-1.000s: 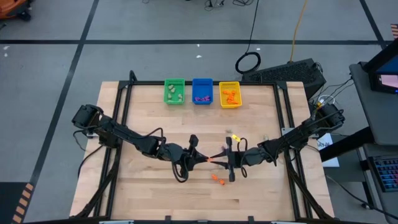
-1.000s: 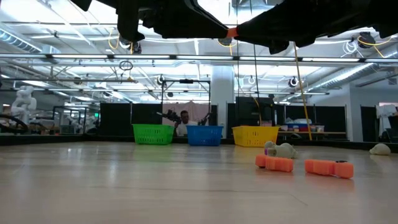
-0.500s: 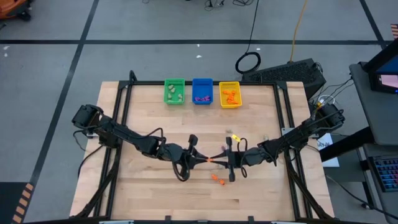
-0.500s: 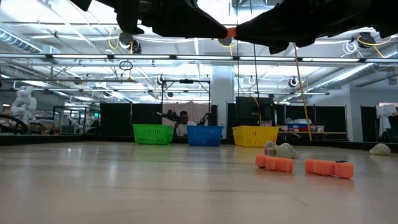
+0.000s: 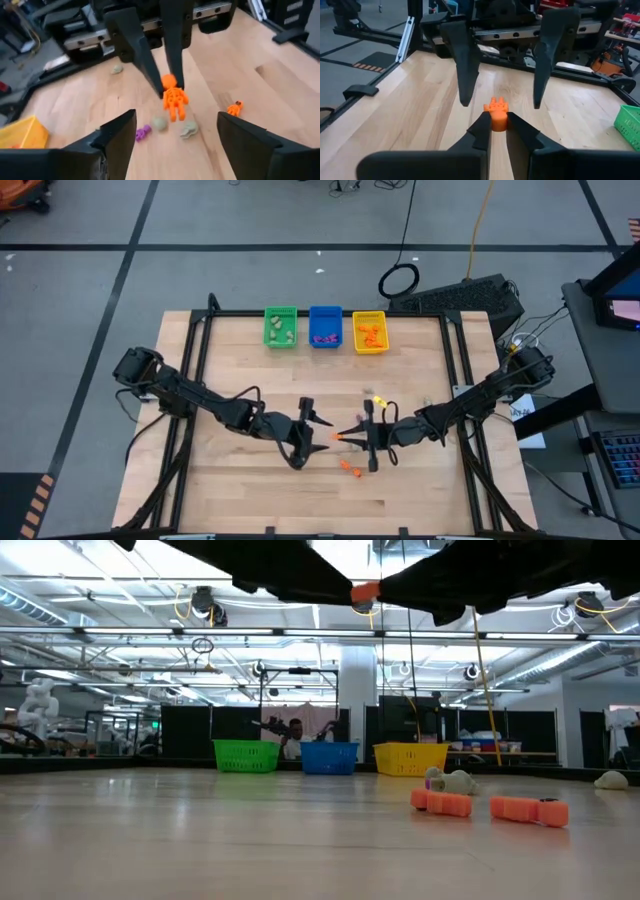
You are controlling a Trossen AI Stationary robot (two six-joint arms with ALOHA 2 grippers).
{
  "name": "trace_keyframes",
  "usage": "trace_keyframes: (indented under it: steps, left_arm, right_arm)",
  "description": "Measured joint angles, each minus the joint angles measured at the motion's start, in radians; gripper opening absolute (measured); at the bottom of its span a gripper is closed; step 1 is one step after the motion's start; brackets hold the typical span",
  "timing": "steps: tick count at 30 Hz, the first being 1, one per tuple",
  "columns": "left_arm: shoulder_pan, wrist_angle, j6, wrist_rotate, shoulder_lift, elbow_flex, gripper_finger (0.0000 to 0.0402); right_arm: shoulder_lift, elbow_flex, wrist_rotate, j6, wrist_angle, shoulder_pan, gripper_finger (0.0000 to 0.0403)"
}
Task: Sort Halloween decoration
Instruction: Put the orange skeleton toy into the yellow bin
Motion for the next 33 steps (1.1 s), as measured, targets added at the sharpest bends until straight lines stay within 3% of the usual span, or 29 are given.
trace_keyframes:
  steps: [7, 20, 33]
  left_arm:
    - [-0.01, -0.004, -0.097, -0.006, -0.068, -0.087, 0.0274]
    - [-0.01, 0.376, -0.12, -0.017, -0.237, -0.398, 0.0274]
    - [-0.005, 0.409, -0.152, -0.023, -0.245, -0.412, 0.0274]
  right_arm:
    - [-0.041, 0.0, 0.002, 0.027, -0.05, 0.007, 0.0027]
    - [-0.132, 0.0, 0.026, 0.011, -0.174, 0.013, 0.0027]
    - [-0.133, 0.0, 0.026, -0.159, -0.126, 0.013, 0.0027]
